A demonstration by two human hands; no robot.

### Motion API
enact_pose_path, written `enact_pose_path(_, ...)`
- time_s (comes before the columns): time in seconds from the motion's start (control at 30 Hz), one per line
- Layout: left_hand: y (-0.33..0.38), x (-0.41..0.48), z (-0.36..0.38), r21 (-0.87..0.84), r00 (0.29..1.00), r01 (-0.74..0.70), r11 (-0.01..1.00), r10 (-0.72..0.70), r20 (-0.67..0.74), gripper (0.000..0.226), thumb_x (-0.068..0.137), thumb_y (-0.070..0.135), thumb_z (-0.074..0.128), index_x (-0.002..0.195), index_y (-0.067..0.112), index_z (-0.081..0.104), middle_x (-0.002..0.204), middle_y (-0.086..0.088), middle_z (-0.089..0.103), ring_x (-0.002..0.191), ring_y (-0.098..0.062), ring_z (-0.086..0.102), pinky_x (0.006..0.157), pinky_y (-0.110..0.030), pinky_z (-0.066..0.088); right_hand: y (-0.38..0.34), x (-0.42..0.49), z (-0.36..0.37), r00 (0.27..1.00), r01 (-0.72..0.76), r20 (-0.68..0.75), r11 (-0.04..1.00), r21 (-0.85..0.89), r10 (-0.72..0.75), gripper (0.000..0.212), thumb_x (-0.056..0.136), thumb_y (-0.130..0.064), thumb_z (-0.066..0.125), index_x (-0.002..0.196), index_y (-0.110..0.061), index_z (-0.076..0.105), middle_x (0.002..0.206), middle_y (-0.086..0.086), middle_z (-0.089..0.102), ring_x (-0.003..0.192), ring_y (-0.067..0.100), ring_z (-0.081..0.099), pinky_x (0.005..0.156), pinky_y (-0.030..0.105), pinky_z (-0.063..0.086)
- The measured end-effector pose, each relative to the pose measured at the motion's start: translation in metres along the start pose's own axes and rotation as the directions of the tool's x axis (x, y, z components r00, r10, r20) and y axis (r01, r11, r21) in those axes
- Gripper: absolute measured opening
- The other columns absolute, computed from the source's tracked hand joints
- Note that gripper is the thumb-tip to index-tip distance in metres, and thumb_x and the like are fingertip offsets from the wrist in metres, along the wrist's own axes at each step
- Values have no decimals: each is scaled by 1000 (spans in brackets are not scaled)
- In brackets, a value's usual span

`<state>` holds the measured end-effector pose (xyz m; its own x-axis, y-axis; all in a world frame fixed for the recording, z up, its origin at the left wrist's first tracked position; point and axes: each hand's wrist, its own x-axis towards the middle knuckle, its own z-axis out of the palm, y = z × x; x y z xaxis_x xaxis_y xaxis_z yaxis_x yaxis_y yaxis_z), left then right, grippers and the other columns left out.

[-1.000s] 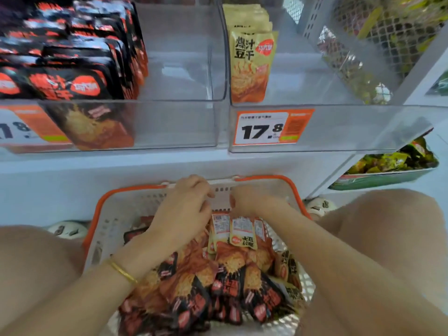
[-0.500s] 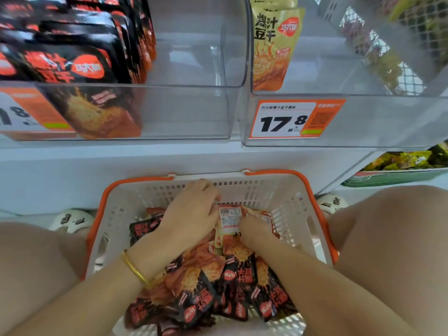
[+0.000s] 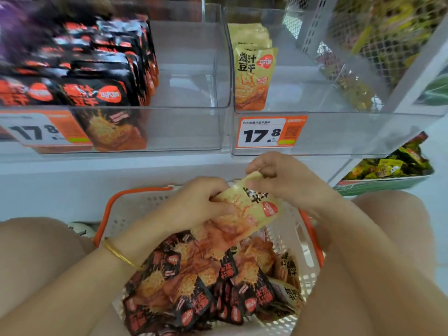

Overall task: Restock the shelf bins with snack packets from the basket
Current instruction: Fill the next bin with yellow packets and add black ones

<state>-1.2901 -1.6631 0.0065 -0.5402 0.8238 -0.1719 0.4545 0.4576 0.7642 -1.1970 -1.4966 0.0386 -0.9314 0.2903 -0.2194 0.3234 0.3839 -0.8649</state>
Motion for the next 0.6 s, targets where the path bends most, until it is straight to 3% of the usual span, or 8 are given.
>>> enact_pose_path(0.07,20,-4,-13,-169,995,-21,985,4,-102,13,82,15,71,88,6,66,84,-13,69,70,-13,58,66,-36,50,-3,-13,-17,998,-62,-7,934,351,68,15,85,-18,67,98,-13,62,97,13,70,78,14,68,74,23,55)
enact_pose_path(0.13,42,-5,-24,-294,979,-70,953,9,-202,12,82,14,70,90,6,66,88,-13,72,71,-13,62,67,-36,53,-4,-23,-26,994,-103,91,840,532,64,34,81,-23,69,111,-10,60,106,14,70,89,24,70,80,35,58)
enact_pose_path(0.2,64,0,-33,-304,963,-123,945,39,-268,8,81,16,71,84,10,66,81,-8,72,68,-14,62,66,-42,54,-15,-28,-28,995,-50,101,854,519,-3,46,75,-20,71,117,-7,59,110,13,69,91,26,70,75,37,59)
enact_pose_path(0.3,90,17,-45,-316,919,-234,919,103,-381,7,84,17,68,89,13,67,80,-5,72,71,-17,66,73,-45,55,-46,-21,-42,993,118,-75,876,467,-94,39,65,-17,69,102,-7,66,94,10,72,78,22,69,67,36,60)
enact_pose_path(0.33,96,23,-50,-236,876,-271,933,137,-462,13,86,19,66,97,11,66,85,-3,71,78,-19,67,80,-41,55,-58,-16,-54,980,175,-161,880,441,-115,30,65,-15,70,94,-9,66,84,6,73,71,19,69,63,35,60)
enact_pose_path(0.43,101,42,-70,274,677,-232,933,357,-643,32,89,29,57,110,6,61,104,0,62,101,-20,57,89,-22,36,-89,14,-98,910,257,-389,931,261,-142,14,79,-3,70,87,-13,64,72,-1,70,58,10,65,55,27,56)
enact_pose_path(0.5,97,55,-78,490,697,-158,857,448,-559,45,88,36,51,119,4,57,125,-11,56,120,-27,47,99,-28,27,-93,47,-111,901,143,-420,988,55,-107,18,79,-4,72,94,-12,66,83,3,68,64,12,62,60,29,55)
enact_pose_path(0.6,91,71,-75,601,795,-49,798,395,-460,54,92,34,54,137,6,43,148,-11,33,138,-27,27,112,-38,23,-79,98,-98,957,-139,-269,984,-109,105,26,75,-2,76,98,-4,65,101,14,68,80,24,65,83,41,56)
